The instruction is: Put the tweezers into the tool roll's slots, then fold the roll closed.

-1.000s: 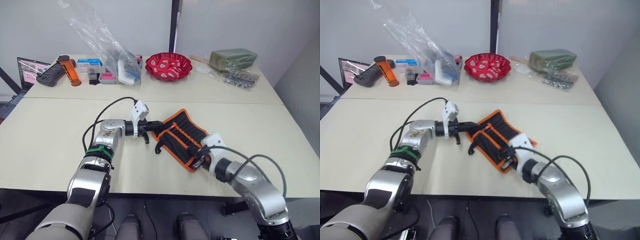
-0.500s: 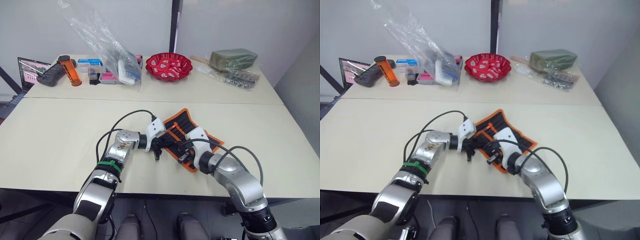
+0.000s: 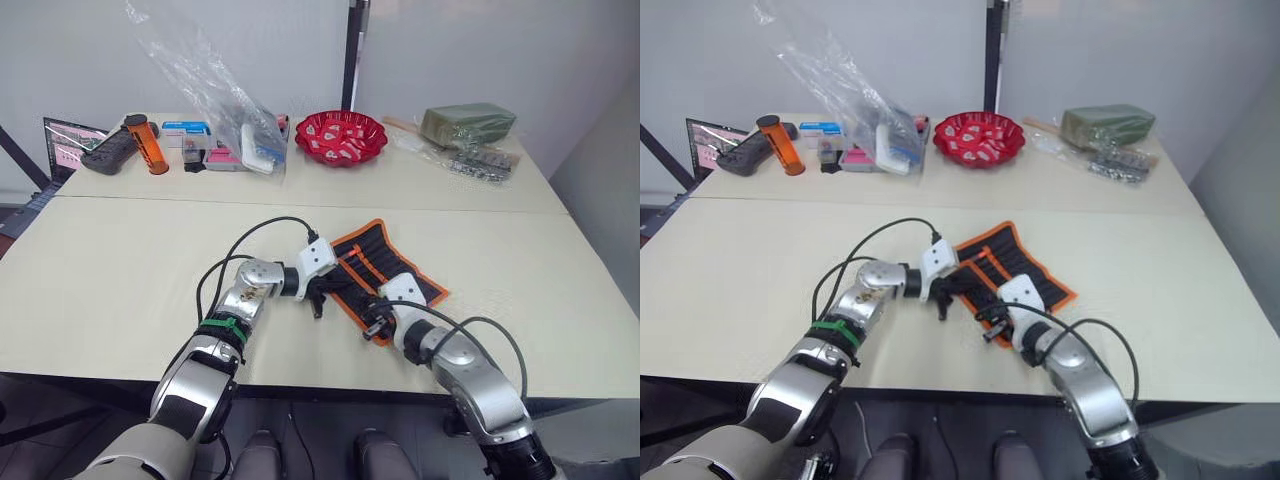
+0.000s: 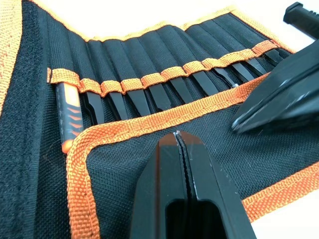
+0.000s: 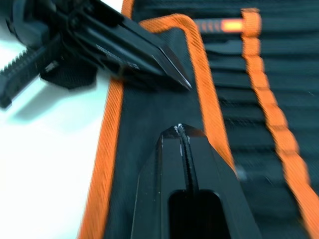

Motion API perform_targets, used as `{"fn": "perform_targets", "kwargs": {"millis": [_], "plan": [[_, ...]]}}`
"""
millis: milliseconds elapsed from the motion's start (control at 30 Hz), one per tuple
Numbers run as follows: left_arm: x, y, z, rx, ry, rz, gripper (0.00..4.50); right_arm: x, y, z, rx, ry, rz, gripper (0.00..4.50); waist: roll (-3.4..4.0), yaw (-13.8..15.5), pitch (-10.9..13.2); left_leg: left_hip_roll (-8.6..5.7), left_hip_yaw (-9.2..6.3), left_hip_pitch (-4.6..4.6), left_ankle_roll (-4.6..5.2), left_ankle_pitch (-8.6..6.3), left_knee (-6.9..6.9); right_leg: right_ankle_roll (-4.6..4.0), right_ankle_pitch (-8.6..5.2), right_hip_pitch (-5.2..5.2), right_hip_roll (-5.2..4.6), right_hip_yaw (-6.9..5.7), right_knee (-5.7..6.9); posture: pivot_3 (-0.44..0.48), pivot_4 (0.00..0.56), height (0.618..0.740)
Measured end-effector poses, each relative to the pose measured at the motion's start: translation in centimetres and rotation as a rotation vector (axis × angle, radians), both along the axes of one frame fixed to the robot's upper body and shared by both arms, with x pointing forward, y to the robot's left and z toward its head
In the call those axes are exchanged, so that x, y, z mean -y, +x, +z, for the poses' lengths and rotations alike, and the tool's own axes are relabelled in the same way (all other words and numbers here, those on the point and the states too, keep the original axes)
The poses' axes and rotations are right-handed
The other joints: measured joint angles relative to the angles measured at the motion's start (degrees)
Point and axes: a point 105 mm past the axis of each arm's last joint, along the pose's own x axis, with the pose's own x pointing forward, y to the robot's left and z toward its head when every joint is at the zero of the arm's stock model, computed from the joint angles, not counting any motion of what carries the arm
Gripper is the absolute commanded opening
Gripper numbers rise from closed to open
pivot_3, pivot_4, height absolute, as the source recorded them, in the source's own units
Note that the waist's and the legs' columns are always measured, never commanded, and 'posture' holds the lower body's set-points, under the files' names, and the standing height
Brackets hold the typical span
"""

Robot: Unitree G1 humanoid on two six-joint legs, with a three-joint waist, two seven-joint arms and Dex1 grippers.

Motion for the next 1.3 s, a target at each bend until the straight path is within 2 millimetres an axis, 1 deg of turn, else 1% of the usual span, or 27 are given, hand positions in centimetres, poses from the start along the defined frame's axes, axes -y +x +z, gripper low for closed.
{"fn": "perform_targets", "kwargs": {"millis": [133, 267, 333, 400, 467, 533, 600, 700, 767, 867, 967, 1033, 1100, 1167, 1200, 1233, 1300], "plan": [[-0.2, 0.1, -0.1, 0.000, -0.003, 0.007, 0.01, 0.6, -1.1, -0.2, -0.007, -0.003, 0.011, 0.00, -0.03, -0.06, -0.03, 0.00, 0.00, 0.07, 0.00, 0.00, -0.01, 0.03, -0.02, 0.07, 0.00, 0.00, -0.02, 0.000, 0.150, 0.735], [-0.2, 0.2, 0.0, -0.009, -0.020, 0.014, 0.01, 0.6, -1.1, 0.0, -0.004, 0.011, 0.009, 0.00, -0.03, -0.06, -0.02, 0.00, 0.00, 0.06, 0.00, 0.00, -0.01, 0.03, -0.02, 0.06, 0.00, 0.00, -0.01, 0.000, 0.150, 0.735], [-0.3, 0.2, 0.2, -0.032, -0.057, 0.027, 0.01, 0.6, -1.0, 0.3, -0.011, 0.051, -0.002, 0.00, -0.03, -0.08, -0.01, 0.00, 0.00, -0.02, 0.00, 0.00, 0.00, 0.03, -0.01, -0.01, 0.00, 0.00, -0.01, 0.000, 0.150, 0.735], [-0.5, 0.4, 0.4, -0.053, -0.080, 0.045, 0.01, 0.8, -1.0, 0.9, -0.006, 0.086, -0.015, 0.00, -0.03, -0.10, 0.00, 0.00, 0.00, -0.10, 0.00, 0.00, 0.00, 0.02, -0.01, -0.09, 0.00, 0.00, 0.00, 0.000, 0.150, 0.735], [-0.7, 0.5, 0.9, -0.083, -0.119, 0.064, 0.01, 1.5, -0.9, 2.5, 0.019, 0.147, -0.034, 0.00, -0.01, -0.09, 0.04, 0.00, 0.00, -0.28, 0.00, 0.00, -0.01, -0.03, 0.02, -0.24, 0.00, 0.01, -0.01, 0.000, 0.150, 0.735], [-0.8, 0.4, 1.9, -0.094, -0.161, 0.063, 0.01, 2.1, -1.0, 4.5, 0.063, 0.196, -0.042, 0.00, -0.02, -0.07, 0.05, 0.00, 0.00, -0.39, 0.00, 0.00, -0.04, -0.26, 0.15, -0.35, 0.00, 0.01, -0.01, 0.000, 0.150, 0.735], [-0.8, 0.2, 3.2, -0.101, -0.204, 0.046, 0.01, 2.4, -1.5, 5.8, 0.073, 0.245, -0.035, 0.00, -0.02, -0.08, 0.05, 0.00, 0.00, -0.48, 0.00, 0.00, -0.10, -0.30, 0.18, -0.46, 0.00, 0.01, -0.01, 0.000, 0.150, 0.735], [-1.2, -0.4, 5.8, -0.100, -0.251, -0.004, 0.01, 2.7, -2.5, 6.9, 0.051, 0.316, -0.017, 0.00, -0.01, -0.09, 0.05, 0.00, 0.00, -0.75, 0.00, 0.00, -0.10, -0.33, 0.19, -0.78, 0.00, 0.02, 0.08, 0.000, 0.150, 0.735], [-1.8, -0.9, 7.0, -0.106, -0.252, -0.045, 0.01, 2.9, -3.4, 7.0, 0.017, 0.356, -0.011, 0.00, -0.01, -0.19, 0.05, 0.01, -0.01, -0.75, 0.00, 0.00, -0.11, -0.34, 0.19, -0.82, 0.00, 0.02, 0.11, 0.000, 0.150, 0.735], [-3.1, -1.1, 7.8, -0.111, -0.239, -0.053, 0.81, 3.0, -4.6, 6.0, -0.066, 0.390, -0.010, 0.81, 0.00, -0.26, 0.05, 0.01, -0.01, -0.73, 0.00, 0.01, -0.11, -0.34, 0.18, -0.82, 0.01, 0.03, 0.11, 0.000, 0.150, 0.735], [-4.6, -1.2, 8.0, -0.132, -0.205, -0.053, 1.82, 3.1, -5.8, 4.7, -0.159, 0.429, -0.028, 1.87, 0.00, -0.20, 0.06, 0.01, 0.00, -0.74, 0.00, 0.01, -0.11, -0.34, 0.17, -0.85, 0.01, 0.03, 0.12, 0.000, 0.150, 0.735], [-5.4, -1.1, 8.4, -0.124, -0.182, -0.059, 2.50, 2.9, -6.7, 3.9, -0.218, 0.464, -0.034, 2.58, 0.01, -0.17, 0.06, 0.01, 0.00, -0.77, 0.00, 0.01, -0.11, -0.35, 0.17, -0.87, 0.01, 0.03, 0.11, 0.000, 0.150, 0.735], [-6.3, -0.9, 8.8, -0.111, -0.162, -0.058, 3.18, 2.4, -7.4, 3.6, -0.253, 0.530, -0.045, 3.27, 0.01, -0.16, 0.06, 0.01, 0.00, -0.76, 0.00, 0.00, -0.11, -0.31, 0.15, -0.87, 0.01, 0.03, 0.10, 0.000, 0.150, 0.735], [-6.6, -0.8, 8.7, -0.118, -0.157, -0.062, 3.76, 2.2, -7.8, 3.3, -0.277, 0.575, -0.066, 3.85, 0.01, -0.16, 0.06, 0.01, 0.00, -0.78, 0.00, 0.01, -0.11, -0.28, 0.13, -0.88, 0.00, 0.03, 0.09, 0.000, 0.150, 0.735], [-6.7, -0.8, 8.6, -0.126, -0.156, -0.063, 4.10, 2.2, -7.9, 3.1, -0.287, 0.592, -0.074, 4.23, 0.01, -0.16, 0.06, 0.01, 0.00, -0.78, 0.00, 0.01, -0.11, -0.28, 0.13, -0.88, 0.00, 0.03, 0.09, 0.000, 0.150, 0.735], [-6.8, -0.9, 8.4, -0.132, -0.154, -0.066, 4.46, 2.2, -7.9, 3.1, -0.289, 0.597, -0.084, 4.50, 0.01, -0.16, 0.07, 0.01, 0.00, -0.79, 0.00, 0.01, -0.11, -0.28, 0.13, -0.89, 0.00, 0.03, 0.09, 0.000, 0.150, 0.735], [-6.6, -1.0, 8.3, -0.133, -0.148, -0.078, 4.49, 2.4, -7.6, 3.1, -0.276, 0.612, -0.119, 4.50, 0.01, -0.15, 0.07, 0.02, 0.00, -0.79, 0.00, 0.01, -0.12, -0.28, 0.12, -0.90, 0.01, 0.03, 0.10, 0.000, 0.150, 0.735]]}}
